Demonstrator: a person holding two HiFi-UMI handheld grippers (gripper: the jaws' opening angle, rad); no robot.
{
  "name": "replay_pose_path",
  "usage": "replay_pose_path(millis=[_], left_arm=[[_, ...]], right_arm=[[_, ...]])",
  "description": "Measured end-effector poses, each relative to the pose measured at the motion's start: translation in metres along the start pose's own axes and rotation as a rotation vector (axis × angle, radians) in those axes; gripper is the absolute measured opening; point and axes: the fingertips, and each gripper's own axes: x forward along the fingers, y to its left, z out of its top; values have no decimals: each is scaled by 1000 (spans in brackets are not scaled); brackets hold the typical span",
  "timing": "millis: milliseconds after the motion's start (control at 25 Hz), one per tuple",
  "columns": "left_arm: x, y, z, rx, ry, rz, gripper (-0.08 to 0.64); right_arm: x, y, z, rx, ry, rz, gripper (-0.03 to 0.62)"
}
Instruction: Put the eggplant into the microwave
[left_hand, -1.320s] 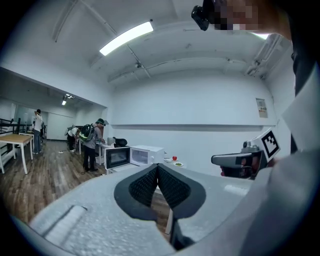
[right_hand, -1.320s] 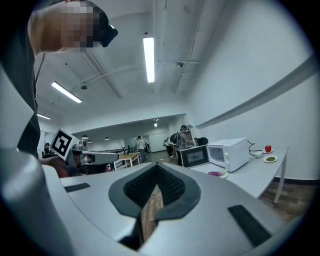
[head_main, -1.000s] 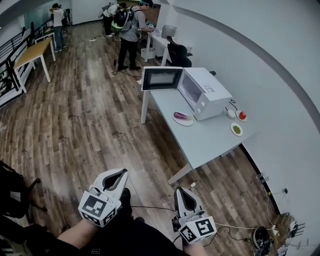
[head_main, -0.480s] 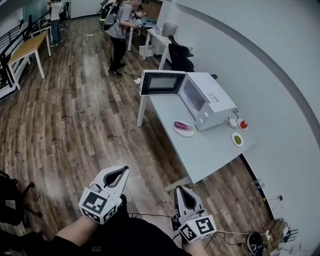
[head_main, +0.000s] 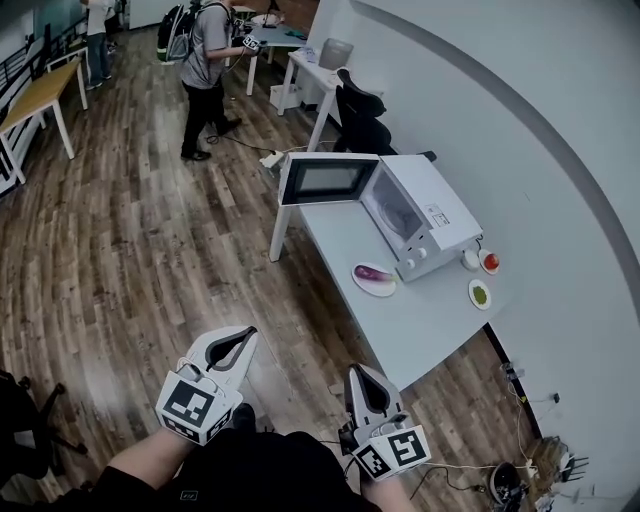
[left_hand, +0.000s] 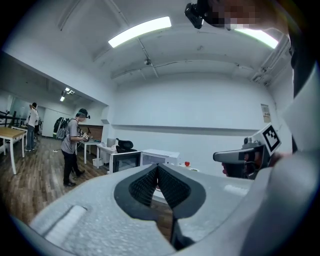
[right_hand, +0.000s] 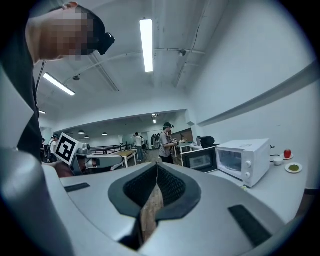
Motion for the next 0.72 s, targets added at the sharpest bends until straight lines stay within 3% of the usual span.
replay_pose_path(millis=[440, 720], left_arm=[[58, 43, 2, -7, 14, -19, 8], [117, 57, 2, -2, 45, -32, 9]], right_arm=[[64, -42, 4, -4, 20, -36, 17], [101, -95, 5, 5, 18, -48, 17]])
